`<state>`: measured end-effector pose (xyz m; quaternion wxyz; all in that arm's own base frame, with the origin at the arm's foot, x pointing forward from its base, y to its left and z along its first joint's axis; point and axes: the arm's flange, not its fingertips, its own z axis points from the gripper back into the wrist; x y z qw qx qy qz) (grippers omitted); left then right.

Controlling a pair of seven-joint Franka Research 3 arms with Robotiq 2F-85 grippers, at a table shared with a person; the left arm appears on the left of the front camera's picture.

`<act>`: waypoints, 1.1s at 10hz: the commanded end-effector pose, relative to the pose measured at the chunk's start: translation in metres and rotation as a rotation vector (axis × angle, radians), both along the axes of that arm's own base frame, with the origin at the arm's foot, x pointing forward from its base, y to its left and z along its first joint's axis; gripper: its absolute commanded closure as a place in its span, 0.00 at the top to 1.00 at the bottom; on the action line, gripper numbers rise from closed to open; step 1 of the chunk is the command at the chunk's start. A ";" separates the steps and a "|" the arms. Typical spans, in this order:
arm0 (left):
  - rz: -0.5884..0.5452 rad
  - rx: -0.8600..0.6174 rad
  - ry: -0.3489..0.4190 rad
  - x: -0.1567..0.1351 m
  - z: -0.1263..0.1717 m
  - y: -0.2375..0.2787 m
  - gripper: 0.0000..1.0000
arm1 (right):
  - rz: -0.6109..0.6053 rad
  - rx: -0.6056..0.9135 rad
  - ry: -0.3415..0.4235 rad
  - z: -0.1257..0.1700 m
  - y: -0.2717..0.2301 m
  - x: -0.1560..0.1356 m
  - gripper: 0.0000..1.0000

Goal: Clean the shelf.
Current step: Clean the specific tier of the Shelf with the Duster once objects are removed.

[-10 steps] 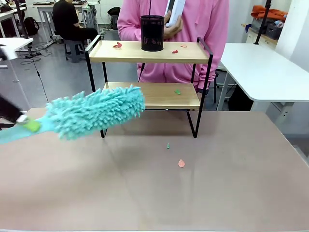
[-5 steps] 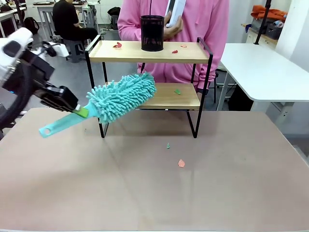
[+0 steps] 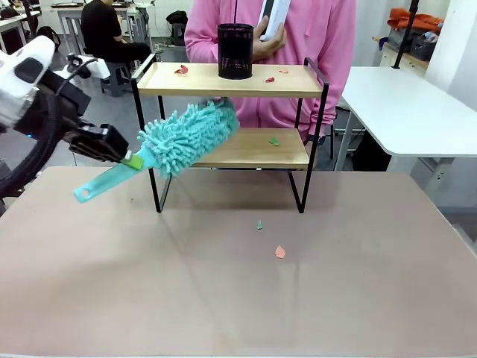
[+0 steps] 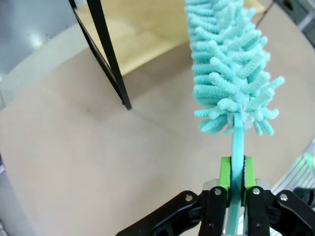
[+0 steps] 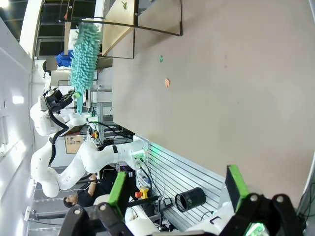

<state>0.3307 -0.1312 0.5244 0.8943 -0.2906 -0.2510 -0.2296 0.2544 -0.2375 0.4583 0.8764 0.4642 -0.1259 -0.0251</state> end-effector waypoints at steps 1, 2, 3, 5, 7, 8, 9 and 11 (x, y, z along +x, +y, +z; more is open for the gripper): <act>0.123 -0.016 -0.043 0.005 -0.015 -0.034 0.12 | 0.018 -0.007 -0.018 0.002 -0.002 -0.001 1.00; 0.132 0.027 -0.062 0.007 -0.019 -0.047 0.12 | 0.018 -0.007 -0.018 0.002 -0.002 -0.001 1.00; 0.132 0.062 -0.070 0.011 -0.023 -0.062 0.12 | 0.018 -0.007 -0.018 0.002 -0.002 -0.001 1.00; 0.183 0.113 -0.095 0.025 -0.032 -0.082 0.12 | 0.018 -0.007 -0.018 0.002 -0.002 -0.001 1.00; 0.198 0.124 -0.089 0.037 -0.033 -0.098 0.00 | 0.018 -0.007 -0.018 0.002 -0.002 -0.001 1.00; 0.197 0.126 -0.095 0.043 -0.033 -0.105 0.05 | 0.018 -0.007 -0.018 0.002 -0.002 -0.001 1.00; 0.216 0.129 -0.097 0.050 -0.033 -0.114 0.05 | 0.018 -0.007 -0.018 0.002 -0.002 -0.001 1.00; 0.240 0.156 -0.083 0.068 -0.039 -0.138 0.05 | 0.018 -0.007 -0.018 0.002 -0.002 -0.001 1.00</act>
